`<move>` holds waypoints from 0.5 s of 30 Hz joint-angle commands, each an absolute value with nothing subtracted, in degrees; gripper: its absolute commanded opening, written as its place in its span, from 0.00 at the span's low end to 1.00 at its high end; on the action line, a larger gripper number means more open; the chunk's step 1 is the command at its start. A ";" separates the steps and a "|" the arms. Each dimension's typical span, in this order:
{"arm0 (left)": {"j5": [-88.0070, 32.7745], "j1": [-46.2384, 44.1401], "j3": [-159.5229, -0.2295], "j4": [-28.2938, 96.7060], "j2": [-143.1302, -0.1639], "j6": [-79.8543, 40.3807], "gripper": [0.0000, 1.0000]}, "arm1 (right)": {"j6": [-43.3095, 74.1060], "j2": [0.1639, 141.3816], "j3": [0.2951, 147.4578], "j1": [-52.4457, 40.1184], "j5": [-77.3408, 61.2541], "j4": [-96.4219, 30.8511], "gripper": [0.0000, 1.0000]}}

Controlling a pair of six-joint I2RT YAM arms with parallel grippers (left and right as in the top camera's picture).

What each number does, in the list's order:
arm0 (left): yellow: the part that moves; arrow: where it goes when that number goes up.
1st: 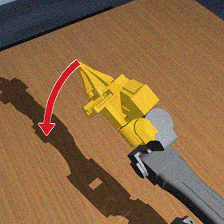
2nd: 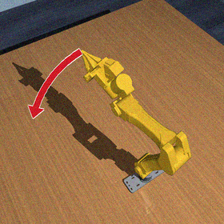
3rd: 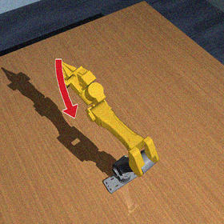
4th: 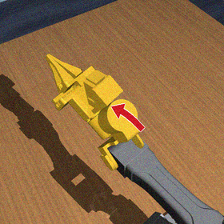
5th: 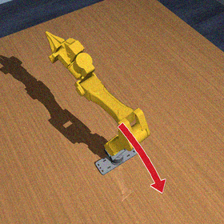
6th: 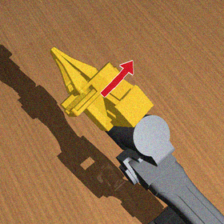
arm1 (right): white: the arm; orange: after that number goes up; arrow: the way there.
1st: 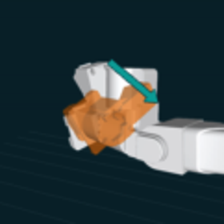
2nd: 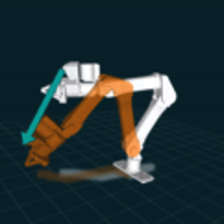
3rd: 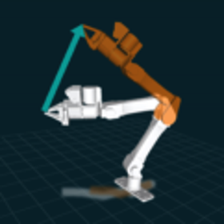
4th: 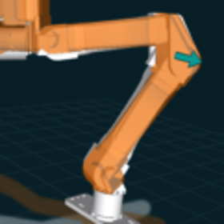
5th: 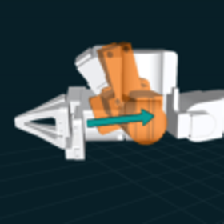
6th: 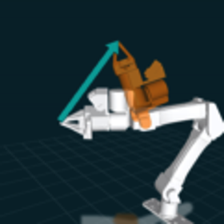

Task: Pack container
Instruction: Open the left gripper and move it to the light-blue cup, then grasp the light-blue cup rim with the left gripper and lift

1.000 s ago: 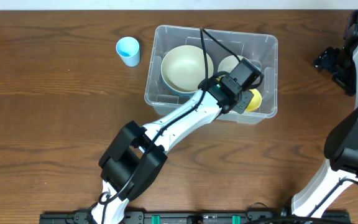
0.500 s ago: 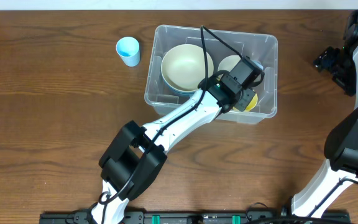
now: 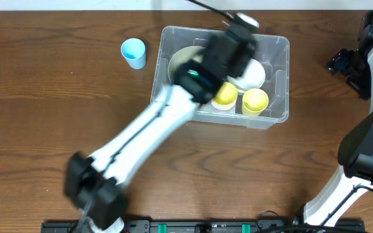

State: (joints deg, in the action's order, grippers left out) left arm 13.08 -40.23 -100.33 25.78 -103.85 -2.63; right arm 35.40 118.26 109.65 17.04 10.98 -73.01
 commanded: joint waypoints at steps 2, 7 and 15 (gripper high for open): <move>22.17 -28.88 -102.04 28.60 -97.80 -5.87 0.85 | 35.97 117.97 109.43 17.30 11.81 -73.03 0.99; 17.50 -12.27 -102.02 34.30 -98.91 -15.42 0.89 | 35.97 117.97 109.43 17.30 11.81 -73.03 0.99; -1.50 3.60 -101.97 35.79 -109.71 -15.53 0.89 | 35.97 117.97 109.43 17.30 11.81 -73.03 0.99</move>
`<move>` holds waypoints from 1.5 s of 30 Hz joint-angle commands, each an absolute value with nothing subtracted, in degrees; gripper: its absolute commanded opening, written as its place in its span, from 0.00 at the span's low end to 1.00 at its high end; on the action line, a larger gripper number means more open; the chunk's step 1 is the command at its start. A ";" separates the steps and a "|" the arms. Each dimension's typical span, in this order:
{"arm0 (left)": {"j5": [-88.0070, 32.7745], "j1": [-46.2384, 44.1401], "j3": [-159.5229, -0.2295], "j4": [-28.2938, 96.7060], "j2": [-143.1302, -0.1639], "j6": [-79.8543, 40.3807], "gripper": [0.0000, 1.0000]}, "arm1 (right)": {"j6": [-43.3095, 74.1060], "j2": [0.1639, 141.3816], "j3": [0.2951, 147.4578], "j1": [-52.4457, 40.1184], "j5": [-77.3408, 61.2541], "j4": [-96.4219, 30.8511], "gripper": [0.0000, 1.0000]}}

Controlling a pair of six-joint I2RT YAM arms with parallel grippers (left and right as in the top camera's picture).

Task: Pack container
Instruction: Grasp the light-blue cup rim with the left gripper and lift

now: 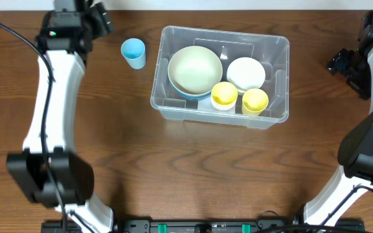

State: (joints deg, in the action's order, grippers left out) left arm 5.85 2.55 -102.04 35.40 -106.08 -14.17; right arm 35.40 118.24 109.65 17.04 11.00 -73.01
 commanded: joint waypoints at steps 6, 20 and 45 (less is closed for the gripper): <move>-2.46 2.94 -101.97 34.89 -117.62 -12.91 0.89 | 35.97 117.97 109.43 17.30 11.81 -73.03 0.99; -2.46 -0.75 -101.32 33.61 -121.54 -12.75 0.89 | 35.97 117.97 109.43 17.30 11.81 -73.03 0.99; -2.46 -0.80 -100.40 35.33 -126.37 -12.78 0.32 | 35.97 117.97 109.43 17.30 11.81 -73.03 0.99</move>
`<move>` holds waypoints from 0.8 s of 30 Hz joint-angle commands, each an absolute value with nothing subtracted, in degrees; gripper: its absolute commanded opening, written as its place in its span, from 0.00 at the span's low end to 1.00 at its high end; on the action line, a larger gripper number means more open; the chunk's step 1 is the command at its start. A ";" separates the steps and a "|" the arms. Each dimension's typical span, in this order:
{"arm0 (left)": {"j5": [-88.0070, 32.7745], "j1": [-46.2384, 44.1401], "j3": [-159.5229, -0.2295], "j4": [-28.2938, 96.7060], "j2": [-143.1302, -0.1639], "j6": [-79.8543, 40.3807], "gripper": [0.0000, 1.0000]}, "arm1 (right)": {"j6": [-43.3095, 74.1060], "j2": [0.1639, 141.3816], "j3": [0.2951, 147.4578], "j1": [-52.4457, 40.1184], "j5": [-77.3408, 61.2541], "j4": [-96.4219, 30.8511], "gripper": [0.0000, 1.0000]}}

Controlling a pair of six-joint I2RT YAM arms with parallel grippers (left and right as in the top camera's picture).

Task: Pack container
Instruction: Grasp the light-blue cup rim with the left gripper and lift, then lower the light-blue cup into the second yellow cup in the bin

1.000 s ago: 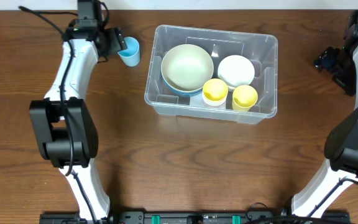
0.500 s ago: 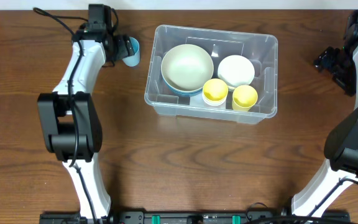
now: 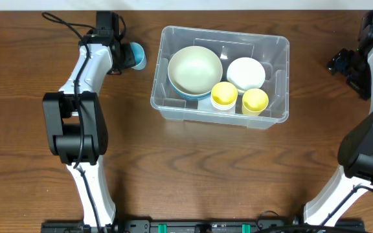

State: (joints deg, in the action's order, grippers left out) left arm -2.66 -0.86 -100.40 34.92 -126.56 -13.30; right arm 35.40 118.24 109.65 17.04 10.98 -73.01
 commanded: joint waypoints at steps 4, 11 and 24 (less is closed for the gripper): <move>-2.46 -0.80 -100.40 35.35 -125.82 -12.78 0.06 | 35.97 117.97 109.43 17.30 11.79 -73.03 0.99; -2.46 -0.80 -101.27 35.18 -121.10 -12.75 0.06 | 35.97 117.97 109.43 17.30 11.81 -73.03 0.99; -27.59 -6.66 -101.27 35.16 -96.40 -12.71 0.06 | 35.99 117.97 109.43 17.30 11.81 -73.03 0.99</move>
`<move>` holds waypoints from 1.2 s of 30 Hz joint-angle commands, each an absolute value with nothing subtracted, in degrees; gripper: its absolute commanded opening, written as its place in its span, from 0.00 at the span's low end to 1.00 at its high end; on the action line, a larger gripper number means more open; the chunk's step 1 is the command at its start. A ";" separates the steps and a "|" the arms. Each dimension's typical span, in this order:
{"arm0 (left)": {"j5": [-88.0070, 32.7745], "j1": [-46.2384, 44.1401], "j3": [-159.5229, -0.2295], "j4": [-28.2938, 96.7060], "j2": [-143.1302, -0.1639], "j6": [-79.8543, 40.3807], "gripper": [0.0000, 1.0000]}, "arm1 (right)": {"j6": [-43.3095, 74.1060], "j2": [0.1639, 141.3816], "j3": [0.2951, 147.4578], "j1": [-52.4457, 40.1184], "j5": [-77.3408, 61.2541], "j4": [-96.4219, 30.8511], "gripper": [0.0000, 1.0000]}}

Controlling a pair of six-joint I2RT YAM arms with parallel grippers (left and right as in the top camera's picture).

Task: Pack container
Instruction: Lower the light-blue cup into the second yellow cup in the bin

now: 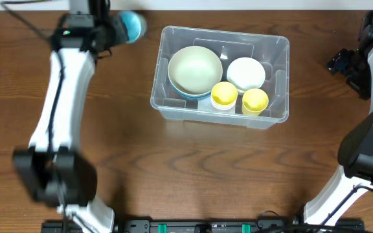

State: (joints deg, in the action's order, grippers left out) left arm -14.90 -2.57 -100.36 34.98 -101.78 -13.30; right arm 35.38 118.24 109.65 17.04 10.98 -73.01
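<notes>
A clear plastic container (220, 118) stands at the table's back middle. In it are a large pale green bowl (195, 69) nested on a blue one, a white bowl (246, 72) and two yellow cups (224, 94) (255, 100). My left gripper (123, 28) is raised at the back left, left of the container. It is shut on the light blue cup (135, 24), which is off the table and blurred. My right gripper (340, 63) hangs at the far right edge, away from everything, and its jaws are too dark to read.
The brown wooden table (193, 168) carries only the container. My left arm (60, 110) stretches from the front left up to the back edge. The right arm (368, 142) stands along the right edge.
My left gripper was at the blue cup standing on the table left of the container. Now it holds the cup higher and farther back. The right arm is unchanged.
My left arm was first over the container, with the blue cup standing alone on the table. Then it was at the far back left, open away from the cup. Later it was at the cup, and now the cup is lifted in it.
</notes>
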 commanded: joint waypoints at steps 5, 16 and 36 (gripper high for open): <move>-26.87 -19.27 -101.27 36.77 -92.29 -1.83 0.06 | 35.97 117.97 109.43 17.30 11.81 -73.03 0.99; -10.13 -40.82 -101.21 38.39 -101.10 3.44 0.06 | 35.99 117.97 109.43 17.30 11.81 -73.03 0.99; -9.98 -42.35 -101.21 32.82 -115.63 3.40 0.06 | 35.97 117.97 109.43 17.30 11.79 -73.03 0.99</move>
State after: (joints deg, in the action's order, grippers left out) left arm -10.31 -42.44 -101.27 33.23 -114.63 2.87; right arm 35.40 118.24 109.65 17.04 10.98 -73.01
